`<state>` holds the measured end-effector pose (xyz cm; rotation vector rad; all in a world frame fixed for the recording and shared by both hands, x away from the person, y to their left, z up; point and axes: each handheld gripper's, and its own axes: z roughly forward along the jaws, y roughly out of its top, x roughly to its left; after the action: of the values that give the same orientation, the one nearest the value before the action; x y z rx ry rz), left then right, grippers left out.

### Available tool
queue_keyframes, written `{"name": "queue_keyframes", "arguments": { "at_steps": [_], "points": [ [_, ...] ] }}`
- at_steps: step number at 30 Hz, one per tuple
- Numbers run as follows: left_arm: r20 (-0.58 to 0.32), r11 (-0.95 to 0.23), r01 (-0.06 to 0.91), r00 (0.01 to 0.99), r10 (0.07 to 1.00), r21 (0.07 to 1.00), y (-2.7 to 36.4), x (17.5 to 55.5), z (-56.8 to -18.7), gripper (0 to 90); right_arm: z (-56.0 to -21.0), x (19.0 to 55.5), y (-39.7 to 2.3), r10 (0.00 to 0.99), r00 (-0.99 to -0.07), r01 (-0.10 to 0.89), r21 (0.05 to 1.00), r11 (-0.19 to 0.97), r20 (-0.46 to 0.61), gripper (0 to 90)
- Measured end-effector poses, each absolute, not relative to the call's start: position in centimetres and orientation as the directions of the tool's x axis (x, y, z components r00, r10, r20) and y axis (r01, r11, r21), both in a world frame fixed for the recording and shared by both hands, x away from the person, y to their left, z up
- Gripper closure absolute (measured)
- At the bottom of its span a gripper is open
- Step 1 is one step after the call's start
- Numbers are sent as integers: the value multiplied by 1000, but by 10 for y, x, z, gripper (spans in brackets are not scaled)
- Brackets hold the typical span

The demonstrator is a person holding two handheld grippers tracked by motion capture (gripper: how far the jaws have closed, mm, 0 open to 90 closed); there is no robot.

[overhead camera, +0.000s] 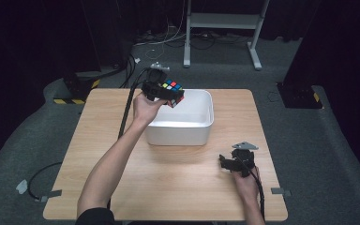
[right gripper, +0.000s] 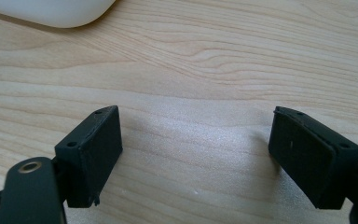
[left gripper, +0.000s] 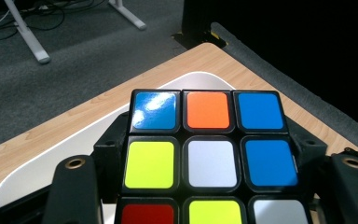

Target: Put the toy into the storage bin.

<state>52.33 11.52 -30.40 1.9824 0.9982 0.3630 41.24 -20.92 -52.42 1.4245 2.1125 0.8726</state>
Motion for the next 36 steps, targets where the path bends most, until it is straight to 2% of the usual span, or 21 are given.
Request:
{"name": "queue_keyframes", "arguments": {
  "at_steps": [13,27,36],
  "points": [
    [-113,-322,528,634,765,786,99,541,-317,338,-524,412,-209,930,-367,649,713,265,-10,173],
    [-73,-357,526,632,771,772,77,553,-323,338,-524,413,-209,930,-368,648,713,266,-12,173],
    [-89,-352,554,618,781,755,73,563,-332,338,-524,413,-209,930,-368,648,713,266,-13,173]
  ]
}}
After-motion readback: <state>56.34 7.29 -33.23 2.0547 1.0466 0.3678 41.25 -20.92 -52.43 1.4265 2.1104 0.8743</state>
